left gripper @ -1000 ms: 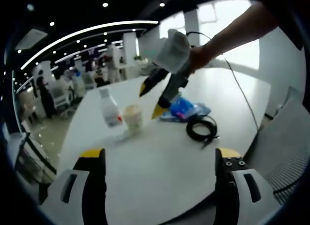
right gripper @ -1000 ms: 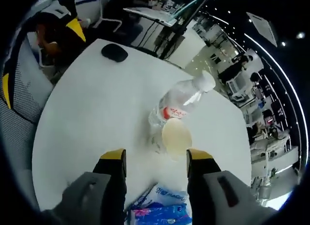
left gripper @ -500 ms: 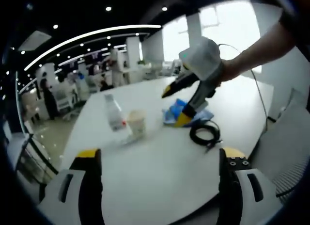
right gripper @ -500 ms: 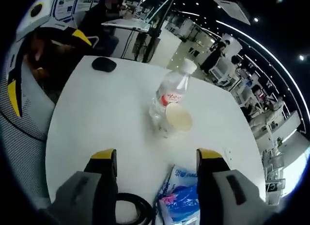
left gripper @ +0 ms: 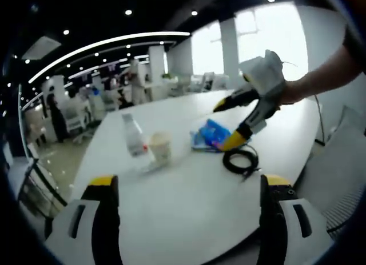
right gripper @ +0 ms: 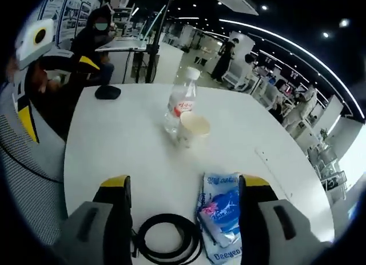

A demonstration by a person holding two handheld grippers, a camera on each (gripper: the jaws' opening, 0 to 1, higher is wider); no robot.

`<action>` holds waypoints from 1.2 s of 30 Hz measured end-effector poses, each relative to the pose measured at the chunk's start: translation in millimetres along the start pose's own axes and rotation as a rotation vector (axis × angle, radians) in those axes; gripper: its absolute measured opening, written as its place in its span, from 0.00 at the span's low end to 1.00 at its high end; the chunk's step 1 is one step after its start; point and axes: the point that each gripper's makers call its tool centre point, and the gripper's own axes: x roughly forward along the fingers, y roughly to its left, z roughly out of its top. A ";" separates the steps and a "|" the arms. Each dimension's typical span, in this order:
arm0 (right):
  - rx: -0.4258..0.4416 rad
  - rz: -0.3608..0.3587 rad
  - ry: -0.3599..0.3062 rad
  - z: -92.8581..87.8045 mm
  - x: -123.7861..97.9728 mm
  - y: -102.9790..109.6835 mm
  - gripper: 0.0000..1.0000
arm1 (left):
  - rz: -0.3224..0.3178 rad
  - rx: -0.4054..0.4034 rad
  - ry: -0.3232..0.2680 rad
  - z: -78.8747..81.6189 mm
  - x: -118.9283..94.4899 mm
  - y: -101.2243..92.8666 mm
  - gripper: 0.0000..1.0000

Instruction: Arrange the tabletop items into an orderly group along one side of the table until the central work area is clear of visible clutter.

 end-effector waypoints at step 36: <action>0.316 -0.192 -0.016 -62.6 -77.9 17.9 0.95 | -0.066 -0.014 0.015 -4.3 3.7 -11.2 0.99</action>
